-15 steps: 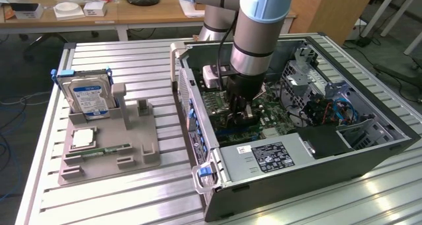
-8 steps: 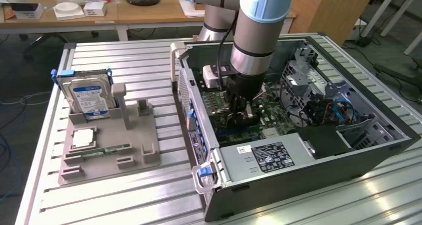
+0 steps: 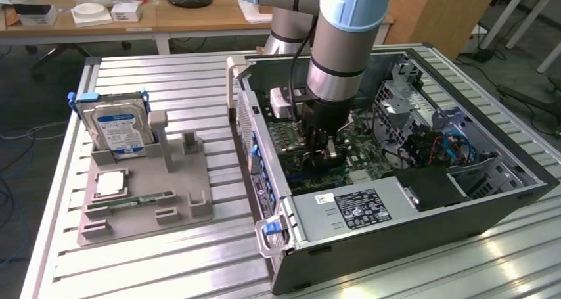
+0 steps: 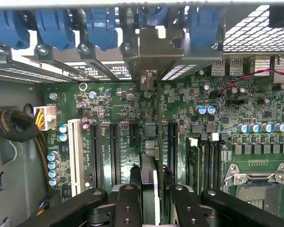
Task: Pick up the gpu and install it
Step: 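Insert the gpu into the slot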
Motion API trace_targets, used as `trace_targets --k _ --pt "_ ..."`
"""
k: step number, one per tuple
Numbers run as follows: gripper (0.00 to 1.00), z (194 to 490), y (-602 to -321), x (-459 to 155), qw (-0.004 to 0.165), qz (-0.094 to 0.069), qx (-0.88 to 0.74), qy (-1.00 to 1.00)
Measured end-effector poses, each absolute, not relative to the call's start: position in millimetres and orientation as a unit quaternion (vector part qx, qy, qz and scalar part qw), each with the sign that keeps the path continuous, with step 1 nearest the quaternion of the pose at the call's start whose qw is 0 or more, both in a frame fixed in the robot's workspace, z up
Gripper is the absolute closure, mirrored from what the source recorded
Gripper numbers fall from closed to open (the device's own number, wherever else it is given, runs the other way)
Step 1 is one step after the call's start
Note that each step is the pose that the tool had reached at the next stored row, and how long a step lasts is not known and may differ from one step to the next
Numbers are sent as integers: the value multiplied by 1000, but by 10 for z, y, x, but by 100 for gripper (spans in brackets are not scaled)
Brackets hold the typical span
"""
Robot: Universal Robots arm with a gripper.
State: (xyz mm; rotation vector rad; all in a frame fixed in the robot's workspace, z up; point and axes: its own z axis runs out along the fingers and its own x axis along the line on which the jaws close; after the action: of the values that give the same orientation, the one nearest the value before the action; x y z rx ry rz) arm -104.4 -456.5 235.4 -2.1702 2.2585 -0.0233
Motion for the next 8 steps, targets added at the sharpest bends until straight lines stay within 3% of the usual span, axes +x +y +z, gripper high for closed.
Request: trace_targets --k 8 --pt "72 2348 -4560 -1043 5 -7 -692 722"
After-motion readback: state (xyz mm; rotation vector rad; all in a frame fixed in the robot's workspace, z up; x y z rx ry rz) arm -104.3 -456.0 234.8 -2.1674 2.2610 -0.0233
